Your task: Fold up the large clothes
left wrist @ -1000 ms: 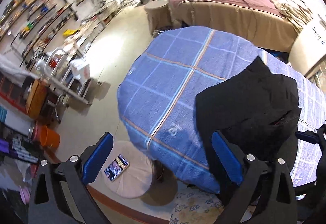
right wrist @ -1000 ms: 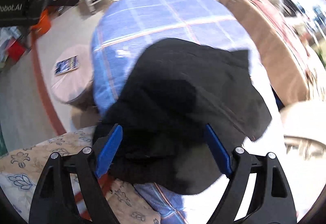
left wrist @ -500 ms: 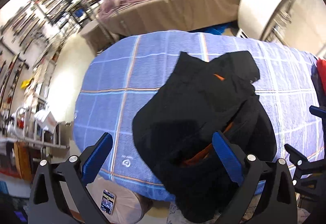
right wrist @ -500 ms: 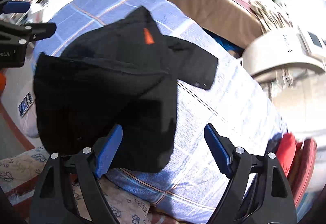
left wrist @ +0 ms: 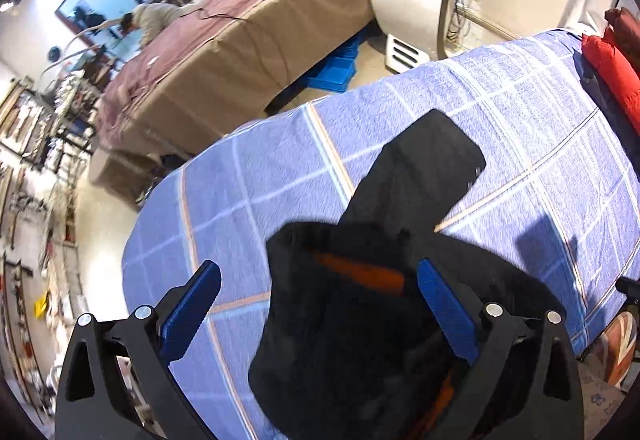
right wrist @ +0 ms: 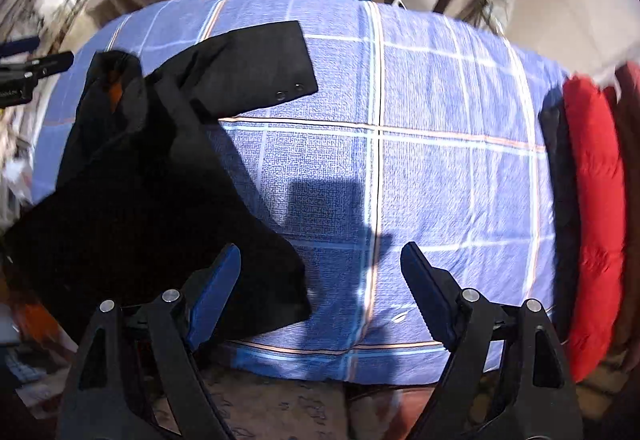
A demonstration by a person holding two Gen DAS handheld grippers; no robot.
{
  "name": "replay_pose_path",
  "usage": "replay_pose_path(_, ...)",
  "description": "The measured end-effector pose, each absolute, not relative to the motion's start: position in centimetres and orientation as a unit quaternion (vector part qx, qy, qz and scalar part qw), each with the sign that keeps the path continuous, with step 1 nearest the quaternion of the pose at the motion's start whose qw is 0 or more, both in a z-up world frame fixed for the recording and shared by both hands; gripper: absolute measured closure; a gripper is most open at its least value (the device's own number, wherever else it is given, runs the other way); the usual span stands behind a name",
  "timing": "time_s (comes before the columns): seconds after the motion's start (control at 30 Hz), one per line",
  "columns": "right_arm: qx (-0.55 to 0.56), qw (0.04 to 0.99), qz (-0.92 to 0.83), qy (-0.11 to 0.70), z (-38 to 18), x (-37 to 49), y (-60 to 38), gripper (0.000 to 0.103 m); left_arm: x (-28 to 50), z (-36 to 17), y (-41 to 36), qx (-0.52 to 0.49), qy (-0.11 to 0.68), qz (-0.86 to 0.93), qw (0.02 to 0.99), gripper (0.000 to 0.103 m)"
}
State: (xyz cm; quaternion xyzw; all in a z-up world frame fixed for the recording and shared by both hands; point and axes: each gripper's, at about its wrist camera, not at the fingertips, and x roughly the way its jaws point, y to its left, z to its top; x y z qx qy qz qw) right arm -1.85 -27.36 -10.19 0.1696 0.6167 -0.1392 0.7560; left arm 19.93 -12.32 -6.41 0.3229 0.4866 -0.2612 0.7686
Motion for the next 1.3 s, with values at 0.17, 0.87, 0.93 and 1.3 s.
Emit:
replay_pose_path(0.17,0.299,0.735,-0.115,0.597,-14.0,-2.1,-29.9,0.021,26.0,-13.3,-19.3,0.364,0.519,-0.341,0.695,0.006)
replay_pose_path(0.87,0.280,0.797,0.014,0.536,-12.5,0.3,-20.7,0.097,26.6,-17.3,-15.1,0.277,0.580,-0.376,0.668,0.095)
replay_pose_path(0.93,0.277,0.821,0.012,0.499,-7.8,-0.4,-21.2,0.097,27.6,-12.8,-12.0,0.239,0.553,-0.356,0.714,0.095)
replay_pose_path(1.3,0.246,0.924,-0.116,0.269,12.1,-6.3,-34.3,0.098,29.9,8.2,12.4,0.043,0.425,-0.155,0.891,0.095)
